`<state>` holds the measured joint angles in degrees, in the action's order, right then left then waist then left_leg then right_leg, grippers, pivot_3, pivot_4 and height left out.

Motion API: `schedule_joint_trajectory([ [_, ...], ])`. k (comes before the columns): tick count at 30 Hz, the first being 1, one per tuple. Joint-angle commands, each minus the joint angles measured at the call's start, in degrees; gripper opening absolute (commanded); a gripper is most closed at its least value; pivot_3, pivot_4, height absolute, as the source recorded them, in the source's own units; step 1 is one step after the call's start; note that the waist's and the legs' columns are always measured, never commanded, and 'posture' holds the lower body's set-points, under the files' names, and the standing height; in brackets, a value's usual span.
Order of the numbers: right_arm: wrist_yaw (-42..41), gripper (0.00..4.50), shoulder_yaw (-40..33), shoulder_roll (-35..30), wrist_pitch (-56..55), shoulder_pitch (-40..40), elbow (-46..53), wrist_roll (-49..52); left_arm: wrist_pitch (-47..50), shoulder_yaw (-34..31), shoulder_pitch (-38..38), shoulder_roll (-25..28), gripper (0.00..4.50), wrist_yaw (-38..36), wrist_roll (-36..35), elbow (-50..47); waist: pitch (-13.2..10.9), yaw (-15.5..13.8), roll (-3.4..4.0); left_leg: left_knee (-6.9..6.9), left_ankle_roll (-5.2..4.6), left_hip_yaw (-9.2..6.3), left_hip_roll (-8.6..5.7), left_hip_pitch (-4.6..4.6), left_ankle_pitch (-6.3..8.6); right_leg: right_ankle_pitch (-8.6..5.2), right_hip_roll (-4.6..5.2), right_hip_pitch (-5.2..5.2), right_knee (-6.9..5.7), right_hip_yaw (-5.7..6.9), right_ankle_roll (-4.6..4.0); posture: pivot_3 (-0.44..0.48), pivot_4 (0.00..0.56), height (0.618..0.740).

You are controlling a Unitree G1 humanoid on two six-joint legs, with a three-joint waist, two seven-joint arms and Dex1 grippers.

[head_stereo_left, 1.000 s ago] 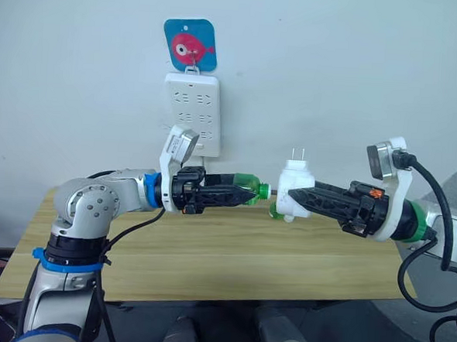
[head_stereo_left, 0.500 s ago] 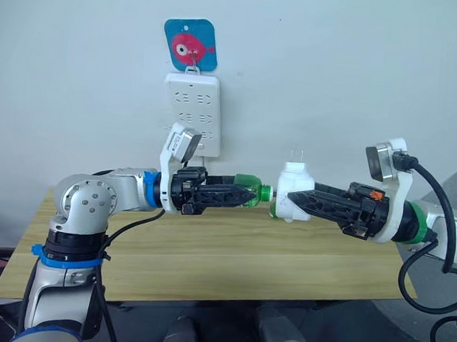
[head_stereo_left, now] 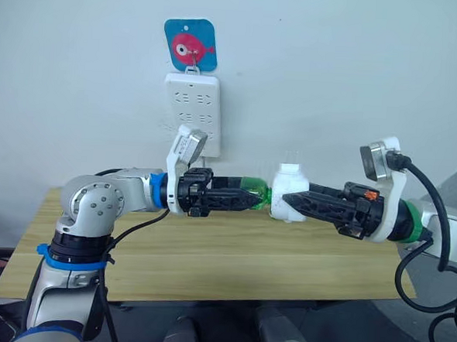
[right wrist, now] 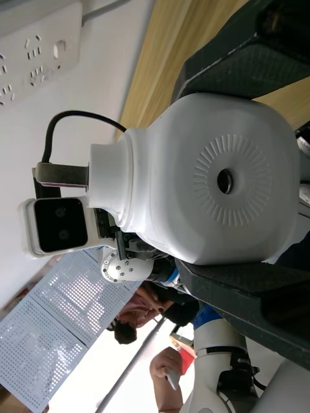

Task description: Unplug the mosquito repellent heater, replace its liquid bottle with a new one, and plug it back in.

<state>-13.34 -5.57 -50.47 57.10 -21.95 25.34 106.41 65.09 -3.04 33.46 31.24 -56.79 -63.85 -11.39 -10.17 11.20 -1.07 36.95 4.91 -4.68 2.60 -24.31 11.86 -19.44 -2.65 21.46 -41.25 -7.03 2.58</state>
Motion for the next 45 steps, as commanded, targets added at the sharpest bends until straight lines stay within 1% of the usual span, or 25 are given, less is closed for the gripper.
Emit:
schedule_joint_trajectory([
  [1, -0.1, 2.97, 0.1, -0.2, -0.4, -1.6, 2.2, 0.3, -1.3, 0.5, 0.4, -1.0, 2.34, -0.4, -0.4, -2.0, 0.0, 0.0, 0.00, 0.00, 0.00, 0.00, 0.00, 0.00, 0.00, 0.00, 0.00, 0.00, 0.00, 0.00, 0.00, -0.211, 0.081, 0.704],
  [7, 0.8, 2.97, 1.4, -1.2, 0.6, -1.9, 1.8, 1.8, -2.4, 1.4, 0.0, -2.1, 2.34, -0.6, 0.3, -2.3, 0.0, 0.0, 0.00, 0.01, 0.00, 0.00, 0.00, 0.00, 0.00, 0.00, 0.00, 0.00, 0.00, 0.00, 0.00, -0.213, 0.080, 0.704],
  [8, 1.0, 3.72, 1.6, -1.4, 0.8, -2.0, 1.7, 1.9, -2.6, 1.5, -0.1, -2.3, 2.34, -0.7, 0.6, -2.3, 0.0, 0.0, 0.00, 0.01, 0.00, 0.00, 0.00, 0.00, 0.00, 0.00, 0.00, 0.00, 0.00, 0.00, 0.00, -0.213, 0.080, 0.704],
  [9, 1.1, 4.00, 1.7, -1.6, 0.9, -2.0, 1.6, 2.0, -2.7, 1.5, -0.2, -2.4, 2.34, -0.8, 0.7, -2.3, 0.0, 0.0, 0.00, 0.00, 0.00, 0.00, 0.00, 0.00, 0.00, 0.00, 0.00, 0.00, 0.00, 0.00, 0.00, -0.213, 0.080, 0.704],
  [10, 1.1, 4.40, 1.8, -1.8, 1.0, -2.1, 1.6, 2.2, -3.0, 1.6, -0.2, -2.5, 2.34, -0.8, 1.0, -2.3, 0.0, 0.0, 0.00, 0.00, 0.00, 0.00, 0.00, 0.00, 0.00, 0.00, 0.00, -0.01, 0.00, 0.00, 0.00, -0.213, 0.080, 0.704],
  [11, 1.0, 4.50, 1.8, -2.0, 1.0, -2.1, 1.5, 2.3, -3.3, 1.6, -0.3, -2.7, 2.34, -0.7, 1.1, -2.2, 0.0, 0.0, 0.00, 0.00, 0.00, 0.00, 0.00, 0.00, 0.00, 0.00, 0.00, 0.00, 0.00, 0.00, 0.00, -0.214, 0.079, 0.704],
  [20, -0.8, 4.50, 1.6, -4.5, 2.2, -2.7, 2.0, 2.0, -5.0, 1.2, -0.6, -4.3, 2.34, 0.8, 1.7, -0.7, 0.1, 0.0, 0.00, 0.01, 0.00, 0.01, -0.01, 0.00, 0.00, 0.00, 0.00, 0.00, 0.00, -0.01, 0.00, -0.215, 0.078, 0.704],
  [26, -2.4, 4.50, 1.3, -6.5, 3.0, -3.1, 3.8, 0.9, -5.3, -1.5, -0.1, -7.5, 2.34, 4.8, 0.2, 1.9, 0.3, 0.0, 0.04, 0.02, 0.00, 0.01, -0.01, 0.00, 0.00, 0.00, 0.00, 0.00, 0.00, -0.01, 0.01, -0.217, 0.074, 0.704],
  [33, -7.3, 4.50, 0.0, -9.1, 4.0, 0.6, 8.5, -5.9, -3.8, -4.4, 0.9, -9.9, 2.34, 8.5, -2.4, 4.9, 0.9, 0.0, 0.05, 0.01, 0.00, 0.00, -0.01, -0.01, 0.00, 0.00, 0.00, -0.01, 0.02, 0.00, 0.01, -0.221, 0.071, 0.704],
  [35, -10.7, 4.50, -1.6, -9.2, 2.7, 4.2, 11.0, -12.3, -2.7, -5.3, 1.1, -10.2, 2.34, 9.4, -3.9, 6.0, 1.1, -0.1, 0.05, 0.02, 0.00, 0.00, -0.01, -0.01, 0.00, 0.00, 0.00, -0.01, 0.02, 0.00, 0.01, -0.226, 0.066, 0.704],
  [36, -14.1, 4.14, -3.1, -9.5, 1.3, 7.4, 12.4, -17.2, -1.6, -5.7, 1.2, -9.9, 2.34, 9.6, -4.9, 6.4, 1.2, -0.1, 0.01, 0.02, 0.00, 0.00, -0.02, -0.01, 0.00, 0.01, 0.00, -0.01, 0.02, 0.00, 0.02, -0.226, 0.066, 0.704],
  [37, -17.1, 3.97, -4.5, -10.4, 0.1, 10.8, 13.2, -22.1, -0.4, -5.9, 1.1, -9.5, 2.34, 9.4, -5.8, 6.6, 1.3, -0.2, 0.01, 0.03, 0.00, 0.00, -0.01, -0.01, 0.00, 0.01, 0.00, -0.01, 0.02, 0.01, 0.02, -0.232, 0.064, 0.704],
  [38, -19.8, 3.55, -5.9, -10.8, -1.3, 13.6, 13.5, -25.8, 0.5, -6.0, 1.1, -9.1, 2.34, 9.3, -6.5, 6.7, 1.3, -0.1, 0.02, 0.02, 0.00, -0.02, -0.03, -0.01, 0.00, 0.00, 0.00, -0.02, 0.04, 0.03, 0.02, -0.232, 0.064, 0.704],
  [40, -23.6, 2.88, -7.8, -10.7, -4.2, 16.8, 12.4, -31.2, 2.0, -6.1, 1.1, -8.0, 2.34, 8.8, -7.5, 6.9, 1.4, -0.1, 0.01, 0.03, 0.00, 0.00, -0.03, -0.01, 0.00, 0.01, 0.00, -0.02, 0.05, 0.00, 0.03, -0.239, 0.063, 0.704],
  [43, -28.6, 1.74, -7.8, -11.8, -8.2, 17.8, 7.4, -41.0, 4.4, -5.7, 1.2, -5.7, 2.34, 6.9, -8.4, 6.6, 1.6, 0.3, 0.02, 0.06, 0.01, 0.06, -0.04, 0.04, 0.00, 0.07, 0.00, -0.04, 0.04, -0.05, 0.13, -0.245, 0.060, 0.704],
  [45, -29.0, 0.99, -6.2, -10.5, -10.1, 15.2, 4.6, -44.9, 5.9, -5.5, 1.5, -4.7, 2.34, 6.0, -9.0, 6.5, 1.8, 0.7, 0.01, 0.05, 0.00, 0.08, -0.03, 0.14, 0.00, 0.08, 0.00, -0.09, 0.04, -0.07, 0.12, -0.247, 0.057, 0.704],
])
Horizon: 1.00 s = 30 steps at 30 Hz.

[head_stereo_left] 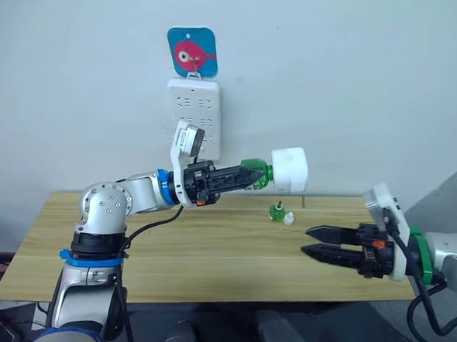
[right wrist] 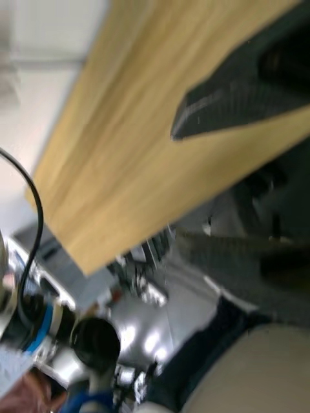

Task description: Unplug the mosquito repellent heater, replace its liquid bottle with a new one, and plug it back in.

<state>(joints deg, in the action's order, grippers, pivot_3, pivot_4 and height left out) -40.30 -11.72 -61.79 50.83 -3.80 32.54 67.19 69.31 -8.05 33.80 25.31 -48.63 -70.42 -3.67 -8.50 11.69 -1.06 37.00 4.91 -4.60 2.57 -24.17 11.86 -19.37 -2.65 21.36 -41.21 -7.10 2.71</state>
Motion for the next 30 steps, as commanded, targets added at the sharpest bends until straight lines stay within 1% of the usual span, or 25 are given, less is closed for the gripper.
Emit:
schedule_joint_trajectory([
  [1, -2.5, 0.62, 1.5, 1.6, -5.1, -4.8, -3.9, -8.3, 2.3, -0.3, 1.3, 1.6, 2.34, -2.5, -2.8, -1.2, 0.2, 0.4, 0.02, -0.01, 0.00, 0.00, 0.01, 0.04, 0.00, 0.00, 0.00, -0.02, 0.00, 0.00, 0.00, -0.246, 0.055, 0.704],
  [2, -3.0, 0.23, 2.8, 2.3, -6.0, -6.4, -4.9, -10.3, 2.8, -0.3, 1.6, 1.8, 2.34, -2.8, -3.1, -1.1, 0.3, 0.6, 0.02, -0.02, 0.00, 0.00, 0.01, 0.04, 0.00, 0.00, 0.00, -0.03, 0.00, 0.00, 0.00, -0.247, 0.054, 0.704],
  [3, -3.3, 0.00, 4.3, 3.3, -7.0, -8.3, -5.9, -12.7, 3.3, -0.2, 1.7, 2.2, 2.34, -3.3, -3.4, -1.2, 0.3, 0.9, 0.05, -0.02, 0.00, 0.00, 0.00, 0.06, 0.00, 0.00, 0.00, -0.03, 0.00, 0.00, 0.00, -0.247, 0.054, 0.704],
  [7, -6.4, 0.00, 10.0, 7.5, -10.8, -15.0, -9.3, -19.8, 4.6, 0.1, 2.0, 2.9, 2.34, -4.2, -3.8, -1.4, 0.4, 1.2, 0.06, -0.10, 0.00, -0.03, 0.01, 0.02, 0.00, 0.00, -0.01, 0.01, 0.00, 0.02, 0.00, -0.245, 0.051, 0.704],
  [11, -9.5, 0.00, 13.5, 10.9, -9.7, -19.5, -10.0, -21.0, 4.7, 0.1, 1.8, 2.6, 2.34, -3.8, -4.1, -1.7, 0.5, 1.2, 0.10, -0.07, 0.00, -0.05, 0.01, 0.03, 0.00, 0.00, 0.00, 0.00, -0.01, 0.02, 0.00, -0.235, 0.052, 0.704],
  [14, -10.8, 0.00, 13.7, 12.3, -6.9, -21.1, -8.5, -18.9, 4.5, -0.1, 1.5, 2.1, 2.34, -2.9, -4.7, -1.8, 0.5, 1.1, 0.10, -0.05, 0.00, -0.07, 0.01, 0.01, 0.00, 0.00, 0.00, -0.01, -0.01, 0.03, -0.01, -0.230, 0.055, 0.704],
  [18, -10.6, 0.00, 12.1, 13.2, -2.4, -22.4, -5.2, -14.1, 4.2, -0.3, 0.9, 1.7, 2.34, -1.9, -5.1, -2.0, 0.5, 0.9, 0.09, -0.04, 0.00, -0.10, 0.00, -0.01, 0.00, 0.00, 0.01, -0.02, -0.01, 0.05, -0.01, -0.227, 0.057, 0.704],
  [23, -10.3, 0.00, 9.7, 12.3, 2.2, -23.4, -1.2, -7.8, 3.2, -0.4, 0.4, 1.2, 2.34, -1.0, -4.7, -1.8, 0.5, 0.9, 0.09, -0.04, 0.00, -0.10, 0.01, 0.00, 0.00, 0.00, 0.01, -0.02, -0.01, 0.06, -0.01, -0.232, 0.061, 0.704],
  [30, -8.3, 0.00, 6.8, 11.3, 6.4, -25.3, 1.3, -0.7, 0.9, 0.0, 0.1, 0.6, 2.34, -0.5, -2.2, -1.5, 0.5, 1.0, 0.10, -0.04, 0.00, -0.08, 0.00, 0.00, 0.00, 0.00, 0.01, -0.02, -0.01, 0.05, -0.01, -0.238, 0.064, 0.704],
])
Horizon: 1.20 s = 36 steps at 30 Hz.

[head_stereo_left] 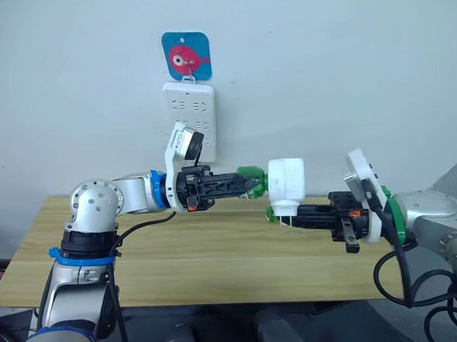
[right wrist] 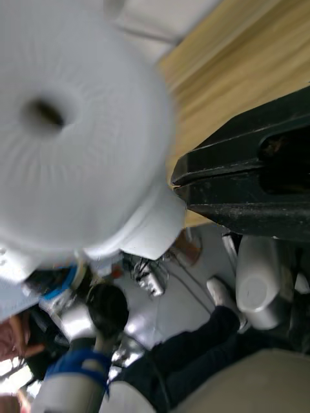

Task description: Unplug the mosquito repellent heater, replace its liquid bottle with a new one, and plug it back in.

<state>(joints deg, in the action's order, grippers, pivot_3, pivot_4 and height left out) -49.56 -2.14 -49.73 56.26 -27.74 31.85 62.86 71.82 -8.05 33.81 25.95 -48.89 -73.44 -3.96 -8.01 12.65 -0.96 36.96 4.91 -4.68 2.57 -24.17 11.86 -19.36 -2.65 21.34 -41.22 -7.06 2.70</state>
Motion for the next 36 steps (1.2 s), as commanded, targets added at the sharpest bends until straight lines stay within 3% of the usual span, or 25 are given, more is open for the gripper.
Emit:
schedule_joint_trajectory([
  [1, 1.3, 0.00, -3.0, -0.8, 1.3, -1.6, 2.2, 4.3, -2.0, 0.1, 0.0, -0.1, 2.34, -0.3, 1.3, -1.3, 0.0, 0.0, 0.00, 0.00, 0.00, 0.00, 0.00, 0.00, 0.00, 0.00, 0.00, 0.00, 0.00, 0.00, 0.00, -0.238, 0.064, 0.704],
  [15, 11.7, 0.00, -5.3, 0.9, 4.0, -8.2, -1.3, 16.6, -8.4, 4.5, -1.5, 1.6, 2.34, -6.2, 10.6, -2.3, 0.0, 0.2, 0.02, -0.02, 0.00, 0.03, 0.01, 0.00, 0.00, 0.00, 0.00, 0.02, 0.00, -0.03, 0.00, -0.246, 0.066, 0.704],
  [28, 14.8, 0.00, -3.1, 4.1, 1.3, -10.7, -6.4, 5.2, -5.5, 5.4, -3.0, 4.4, 2.34, -10.8, 9.3, -4.8, 0.0, 0.1, 0.02, -0.04, -0.01, 0.03, 0.01, -0.06, 0.00, 0.00, 0.00, 0.08, 0.01, -0.02, 0.00, -0.241, 0.068, 0.704],
  [36, 11.0, 0.00, -4.3, 2.3, 3.8, -11.9, -6.6, 7.5, -3.6, 5.2, -2.6, 4.8, 2.34, -11.5, 8.8, -4.9, 0.0, 0.1, 0.02, -0.05, -0.01, 0.02, 0.01, -0.05, 0.00, 0.00, 0.00, 0.08, 0.01, -0.01, 0.00, -0.242, 0.069, 0.704],
])
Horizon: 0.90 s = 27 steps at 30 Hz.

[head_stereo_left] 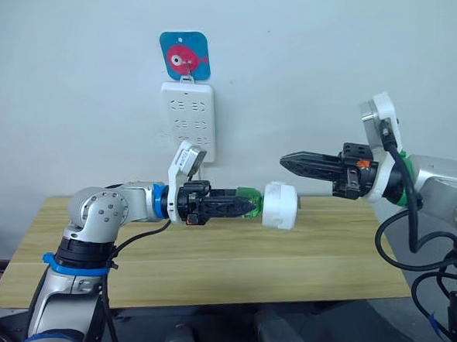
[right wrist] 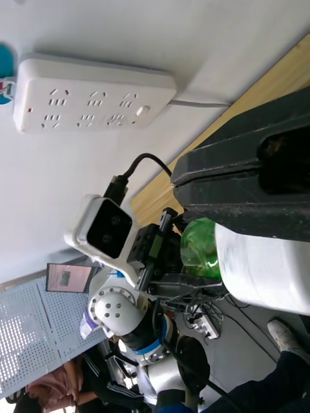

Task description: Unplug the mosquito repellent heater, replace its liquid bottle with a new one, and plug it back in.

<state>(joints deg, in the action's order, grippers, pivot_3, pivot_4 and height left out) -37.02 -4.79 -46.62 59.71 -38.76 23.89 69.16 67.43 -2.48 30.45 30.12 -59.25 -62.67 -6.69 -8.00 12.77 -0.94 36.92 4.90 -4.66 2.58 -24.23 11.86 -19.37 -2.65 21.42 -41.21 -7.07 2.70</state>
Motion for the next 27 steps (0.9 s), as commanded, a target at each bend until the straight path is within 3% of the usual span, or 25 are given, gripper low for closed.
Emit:
schedule_joint_trajectory([
  [1, -1.8, 0.00, -1.2, -0.8, 0.2, -0.6, 1.5, 0.5, 1.1, -0.4, 0.9, 0.6, 2.34, -1.2, -2.2, -2.2, 0.0, 0.0, 0.00, 0.00, 0.00, 0.00, 0.00, 0.00, 0.00, 0.00, 0.00, 0.00, 0.00, 0.00, 0.00, -0.242, 0.069, 0.704],
  [14, -6.1, 0.00, 5.3, 0.5, -2.8, 4.0, -0.9, -12.5, 5.0, -2.5, 2.8, 0.7, 2.34, 0.1, -7.2, -1.9, 0.0, 0.0, 0.00, 0.01, 0.00, 0.00, 0.00, 0.00, 0.00, 0.00, 0.00, 0.00, 0.01, 0.00, 0.00, -0.234, 0.064, 0.704],
  [22, -10.7, 0.00, 3.9, -2.2, 2.2, 8.6, 5.4, -6.6, 4.7, -4.8, 3.4, -1.3, 2.34, 5.3, -9.1, 0.5, 0.0, -0.1, 0.00, 0.02, 0.00, -0.02, 0.00, 0.00, 0.00, 0.00, 0.00, -0.01, 0.01, 0.02, 0.00, -0.232, 0.062, 0.704],
  [27, -9.2, 0.00, 1.5, -2.1, 4.4, 9.2, 7.9, -0.6, 3.8, -5.8, 3.7, -2.7, 2.34, 8.2, -9.1, 1.9, 0.0, -0.1, 0.00, 0.03, 0.00, -0.01, 0.00, -0.01, 0.00, 0.00, 0.00, -0.01, 0.00, 0.01, 0.00, -0.238, 0.061, 0.704],
])
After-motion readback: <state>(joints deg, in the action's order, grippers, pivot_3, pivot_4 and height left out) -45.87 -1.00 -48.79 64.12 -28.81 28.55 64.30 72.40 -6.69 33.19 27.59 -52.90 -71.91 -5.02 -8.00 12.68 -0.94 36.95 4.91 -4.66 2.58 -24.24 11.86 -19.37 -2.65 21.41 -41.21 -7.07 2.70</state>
